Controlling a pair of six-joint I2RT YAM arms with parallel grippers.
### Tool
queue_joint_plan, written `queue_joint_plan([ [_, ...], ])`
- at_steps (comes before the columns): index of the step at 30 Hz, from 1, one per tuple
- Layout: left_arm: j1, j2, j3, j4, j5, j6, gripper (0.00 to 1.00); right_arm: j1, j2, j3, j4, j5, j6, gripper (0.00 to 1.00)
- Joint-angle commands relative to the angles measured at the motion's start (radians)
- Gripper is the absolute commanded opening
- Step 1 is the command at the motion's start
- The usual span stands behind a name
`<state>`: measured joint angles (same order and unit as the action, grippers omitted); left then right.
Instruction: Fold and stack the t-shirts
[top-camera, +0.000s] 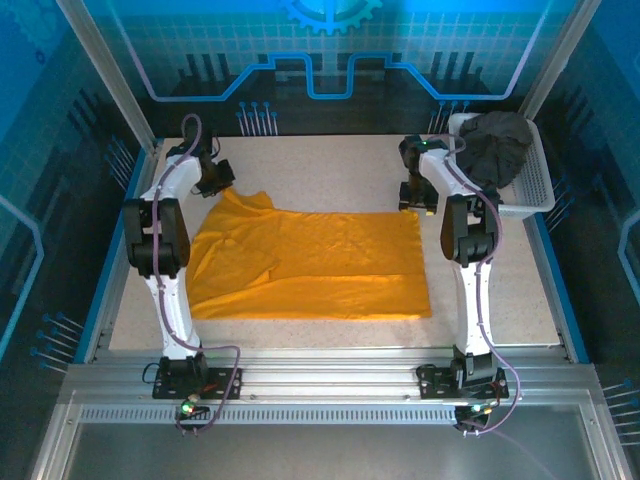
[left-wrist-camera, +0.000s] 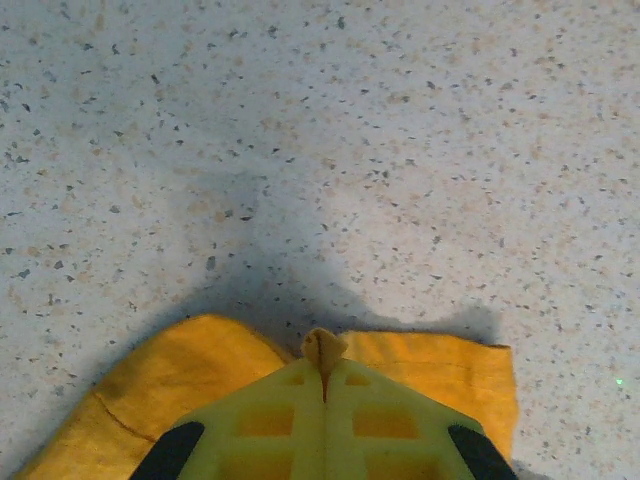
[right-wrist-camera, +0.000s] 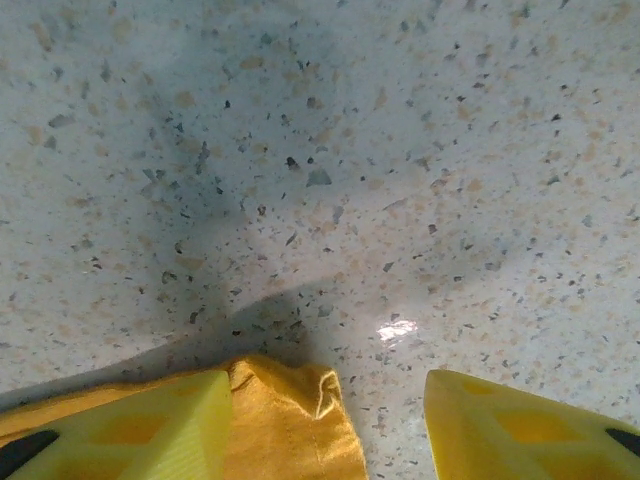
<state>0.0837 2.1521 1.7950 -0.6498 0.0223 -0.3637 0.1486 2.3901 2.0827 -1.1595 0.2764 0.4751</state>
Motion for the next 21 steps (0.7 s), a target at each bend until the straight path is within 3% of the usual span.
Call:
queue_joint_plan([
  [1,-0.008,-0.062,-0.018,-0.014,0.013,-0.012,0.00,-0.009,0.042,0.033,-0.021,-0.028,-0.025,0.52],
  [11,-0.010,-0.095,-0.039,-0.020,0.016,-0.022,0.00,-0.028,0.064,0.035,-0.001,-0.072,-0.046,0.29],
  [17,-0.010,-0.125,-0.055,-0.028,0.023,-0.034,0.00,-0.027,0.010,-0.008,0.062,-0.062,-0.086,0.02],
  [21,-0.013,-0.174,-0.099,-0.034,0.035,-0.061,0.00,-0.017,-0.121,-0.136,0.196,-0.060,-0.140,0.00],
])
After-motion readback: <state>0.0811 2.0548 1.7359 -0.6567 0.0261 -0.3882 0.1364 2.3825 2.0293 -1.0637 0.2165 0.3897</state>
